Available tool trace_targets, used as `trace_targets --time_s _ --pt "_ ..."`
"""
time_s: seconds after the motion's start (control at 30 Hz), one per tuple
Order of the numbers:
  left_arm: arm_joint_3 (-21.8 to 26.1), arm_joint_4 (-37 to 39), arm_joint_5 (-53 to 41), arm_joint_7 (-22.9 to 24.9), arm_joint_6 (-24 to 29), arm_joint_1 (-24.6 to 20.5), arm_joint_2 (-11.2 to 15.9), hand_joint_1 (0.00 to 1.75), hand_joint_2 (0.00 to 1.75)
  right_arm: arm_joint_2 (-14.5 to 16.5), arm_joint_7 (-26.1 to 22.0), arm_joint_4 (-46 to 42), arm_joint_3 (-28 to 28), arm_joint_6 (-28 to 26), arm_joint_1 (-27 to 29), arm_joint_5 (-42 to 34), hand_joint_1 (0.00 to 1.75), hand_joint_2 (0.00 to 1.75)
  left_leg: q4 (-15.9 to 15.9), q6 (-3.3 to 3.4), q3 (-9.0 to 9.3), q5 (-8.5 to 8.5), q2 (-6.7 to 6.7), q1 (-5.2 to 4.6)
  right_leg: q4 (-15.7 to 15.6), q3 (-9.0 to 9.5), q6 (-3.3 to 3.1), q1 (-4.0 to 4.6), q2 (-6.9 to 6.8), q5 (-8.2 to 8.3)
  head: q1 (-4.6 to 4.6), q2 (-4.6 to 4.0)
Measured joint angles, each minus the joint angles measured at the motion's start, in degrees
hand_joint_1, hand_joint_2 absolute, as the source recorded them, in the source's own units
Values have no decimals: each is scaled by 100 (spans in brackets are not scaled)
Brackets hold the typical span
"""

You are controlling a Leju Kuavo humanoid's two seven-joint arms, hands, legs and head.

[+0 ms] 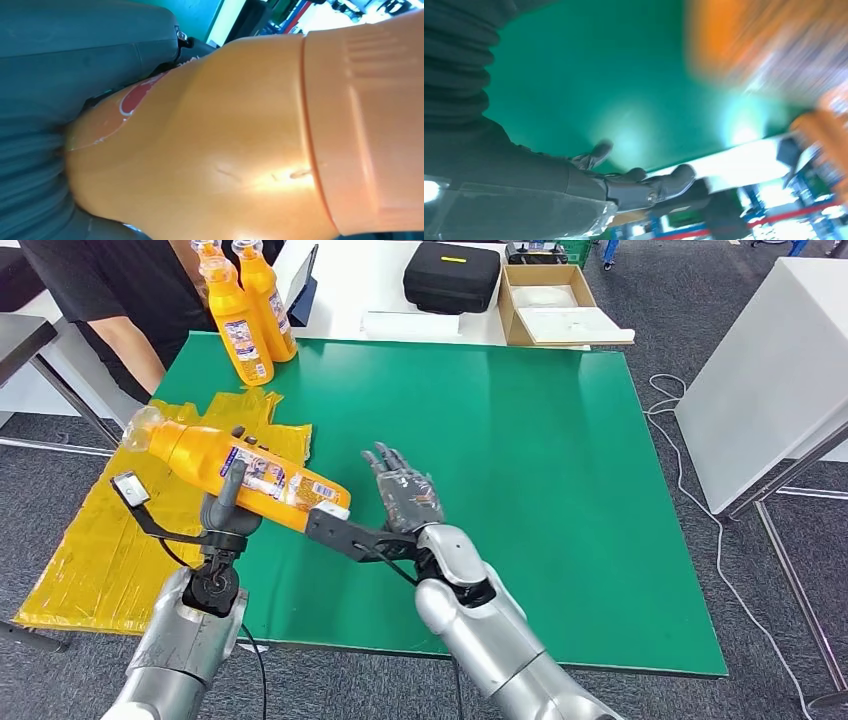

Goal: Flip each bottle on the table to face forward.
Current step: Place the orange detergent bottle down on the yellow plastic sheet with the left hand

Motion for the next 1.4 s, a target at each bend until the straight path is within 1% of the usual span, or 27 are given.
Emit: trace_targets --time_s 0.1,0.23,0.3,0.33,0.37,0.4,0.43,0.5,0.57,0.67,0.73,0.77,0.87,0.93,1.0,1.07,1.13,1.17,1.3,1.33,1.4 --pt "102 52 31 18 -42 0 74 175 175 -135 -24 -427 -314 110 127 83 0 0 0 0 0 0 1 0 0 0 1 -1 1 0 -1 0" --pt "161 98 -41 -16 -2 -6 108 175 175 -215 -32 -759 -511 95 250 146 0 0 0 0 0 0 1 0 0 -1 0 0 0 0 -2 0" --pt "182 111 -297 -182 167 -25 144 175 175 -273 -28 -923 -625 50 328 178 0 0 0 0 0 0 0 1 0 -2 0 0 0 0 -2 0" --pt "185 119 -610 -378 400 -50 180 175 175 -332 -27 -1033 -694 35 379 179 0 0 0 0 1 0 -1 1 0 -3 0 1 0 0 -1 0" --pt "186 127 -1050 -632 756 -87 220 175 175 -406 -26 -1148 -764 24 435 170 0 0 0 0 1 0 -2 1 0 -3 0 1 -1 0 -1 0" --pt "183 132 -1699 -940 1311 -146 272 175 175 -504 -32 -1276 -843 9 504 154 0 0 1 0 1 0 -3 1 -1 -3 0 1 -1 0 -2 0" --pt "178 133 -2441 -1222 1968 -219 323 175 175 -609 -45 -1400 -921 -12 580 136 0 0 1 0 1 0 -3 1 0 -3 0 1 -1 0 -1 0" --pt "159 118 -3904 -1507 3241 -405 408 175 175 -800 -93 -1605 -1049 -65 758 99 0 0 1 0 1 0 -6 1 0 -1 1 1 -3 1 -2 0" --pt "93 106 -5184 -1483 4258 -594 473 175 175 -943 -154 -1762 -1121 -116 937 55 0 0 1 0 0 0 -11 0 0 0 1 0 -6 1 -2 0" --pt "-148 185 -7134 -1312 5799 -810 553 175 175 -1096 -247 -1957 -1176 -185 1167 -61 0 0 1 1 -2 0 -13 -1 0 1 1 -1 -6 1 -2 0" --pt "-292 283 -8390 -1190 6530 -867 587 175 175 -1165 -301 -2024 -1182 -212 1253 -165 0 0 1 2 -3 -1 -9 -2 0 2 1 -3 -3 1 -3 0" --pt "-305 313 -9043 -1166 6725 -864 588 175 175 -1196 -326 -2037 -1180 -222 1274 -230 0 0 0 2 -3 -2 -7 -2 0 2 1 -3 -2 1 -2 0" --pt "-40 328 -10945 -1300 6889 -768 517 175 175 -1279 -404 -2031 -1140 -256 1274 -449 0 0 0 3 -4 -2 -5 -3 0 1 1 -4 -1 0 -1 0" --pt "255 328 -11754 -1366 6896 -680 451 175 175 -1330 -457 -2009 -1080 -270 1254 -594 0 0 0 3 -4 -3 0 -3 0 0 1 -4 1 1 -2 0" --pt "505 328 -12313 -1254 6902 -580 415 175 175 -1373 -506 -1978 -1008 -274 1223 -722 0 0 -1 3 -4 -3 3 -2 0 0 1 -3 3 0 -3 0" --pt "617 328 -12725 -923 6905 -457 410 175 175 -1407 -544 -1927 -918 -274 1169 -822 0 0 -1 2 -3 -2 2 0 0 -1 1 -2 3 0 -3 0" --pt "607 328 -12965 -544 6906 -320 425 175 175 -1428 -575 -1852 -821 -275 1097 -894 0 0 -1 2 -4 -2 2 2 0 -1 1 0 2 0 -2 0" --pt "588 328 -13006 -453 6907 -255 435 175 175 -1433 -586 -1811 -777 -280 1059 -917 0 0 -2 1 -4 -2 1 3 1 0 1 0 2 0 -2 0" --pt "562 325 -12946 -550 6909 -5 475 175 175 -1446 -603 -1680 -637 -309 944 -962 0 0 -2 1 -4 -1 1 4 1 -1 1 1 1 0 -3 0" --pt "562 325 -12936 -567 6909 43 487 149 175 -1448 -605 -1660 -617 -311 931 -964 0 0 -2 1 -4 -1 1 4 1 -1 1 1 1 0 -2 0" --pt "563 324 -12923 -573 6911 94 500 65 175 -1449 -607 -1635 -600 -311 920 -966 0 0 -2 1 -4 -1 1 3 1 -1 1 1 1 0 -1 0"
